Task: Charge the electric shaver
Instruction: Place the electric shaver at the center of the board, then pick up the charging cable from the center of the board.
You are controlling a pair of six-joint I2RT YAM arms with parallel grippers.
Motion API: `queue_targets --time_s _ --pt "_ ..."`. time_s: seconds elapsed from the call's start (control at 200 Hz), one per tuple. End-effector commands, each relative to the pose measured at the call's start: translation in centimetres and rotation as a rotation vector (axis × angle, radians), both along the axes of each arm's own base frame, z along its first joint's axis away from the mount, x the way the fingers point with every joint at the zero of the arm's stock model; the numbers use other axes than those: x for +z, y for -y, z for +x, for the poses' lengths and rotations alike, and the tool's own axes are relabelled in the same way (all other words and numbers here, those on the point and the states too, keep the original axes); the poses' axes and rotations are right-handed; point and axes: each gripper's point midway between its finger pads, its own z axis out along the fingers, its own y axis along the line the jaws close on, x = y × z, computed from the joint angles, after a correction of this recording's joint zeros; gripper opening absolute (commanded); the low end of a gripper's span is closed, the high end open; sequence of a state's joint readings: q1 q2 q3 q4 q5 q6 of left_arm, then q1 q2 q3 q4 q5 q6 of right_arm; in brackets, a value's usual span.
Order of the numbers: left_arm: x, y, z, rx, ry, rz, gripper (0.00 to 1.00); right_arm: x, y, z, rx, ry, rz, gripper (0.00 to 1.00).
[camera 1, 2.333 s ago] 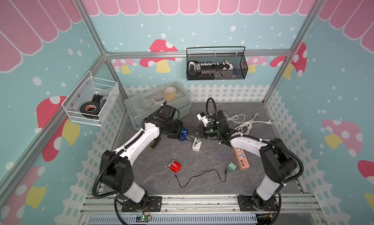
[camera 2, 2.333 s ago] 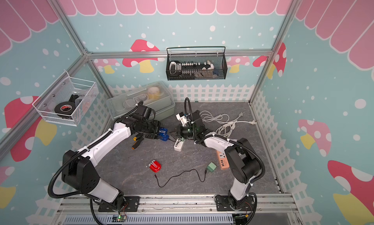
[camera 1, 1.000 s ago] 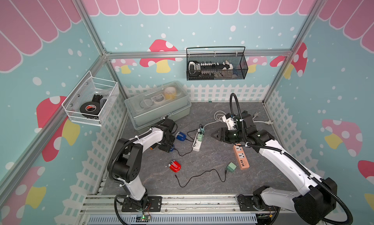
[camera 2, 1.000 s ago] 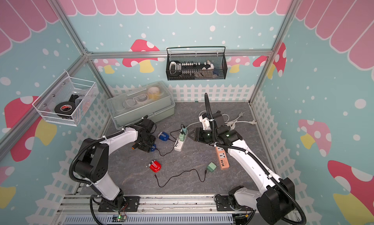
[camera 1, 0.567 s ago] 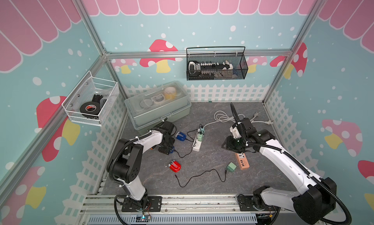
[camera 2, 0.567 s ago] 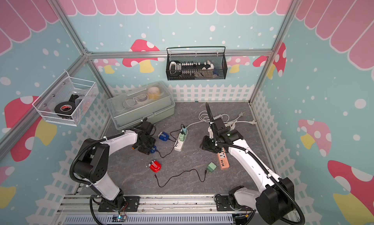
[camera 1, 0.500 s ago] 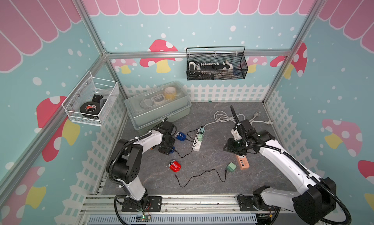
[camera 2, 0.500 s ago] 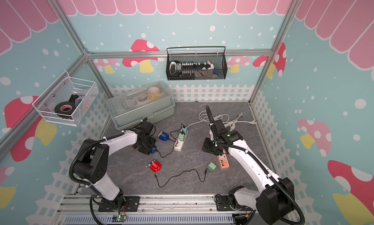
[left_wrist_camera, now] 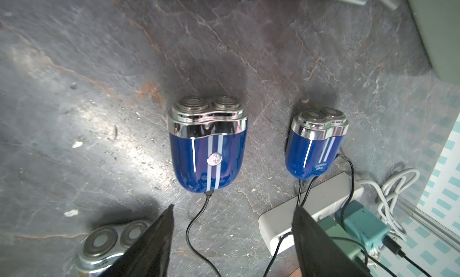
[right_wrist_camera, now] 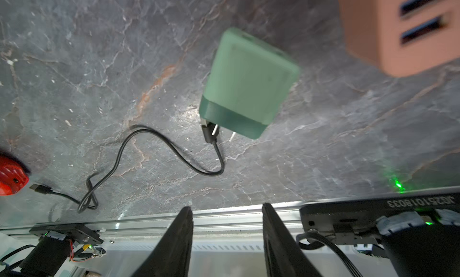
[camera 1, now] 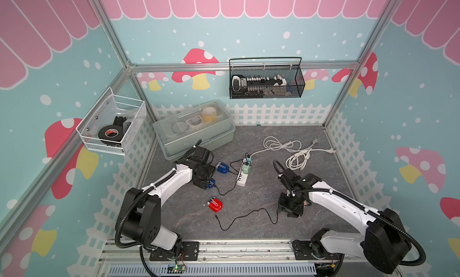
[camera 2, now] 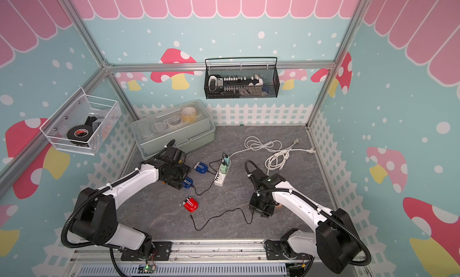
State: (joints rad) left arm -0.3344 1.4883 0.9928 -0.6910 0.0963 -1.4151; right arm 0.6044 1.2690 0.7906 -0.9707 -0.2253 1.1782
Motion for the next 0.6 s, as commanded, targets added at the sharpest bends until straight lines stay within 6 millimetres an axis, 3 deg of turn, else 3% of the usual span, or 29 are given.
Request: queue_targets --time_s 0.0,0.185,0.36,0.465,0.595 --pt "1.2 -0.2 -0.9 -0.068 0.019 0.012 0.74 -1.5 -0.5 1.0 -0.139 0.012 -0.022 0.47" --pt "3.6 0.5 -1.6 -0.143 0.058 -0.006 0.74 -3.1 0.3 2.5 -0.165 0.051 -0.106 0.46" --pt "5.5 0.9 -2.6 -0.180 0.098 -0.041 0.73 -3.8 0.2 3.8 -0.198 0.072 -0.127 0.36" --pt "6.7 0.9 -2.7 -0.186 0.134 -0.048 0.72 -4.1 0.1 3.8 -0.217 0.063 -0.132 0.29" --pt "7.5 1.1 -2.9 -0.187 0.148 -0.067 0.71 -5.1 0.1 3.3 -0.227 0.032 -0.133 0.27"
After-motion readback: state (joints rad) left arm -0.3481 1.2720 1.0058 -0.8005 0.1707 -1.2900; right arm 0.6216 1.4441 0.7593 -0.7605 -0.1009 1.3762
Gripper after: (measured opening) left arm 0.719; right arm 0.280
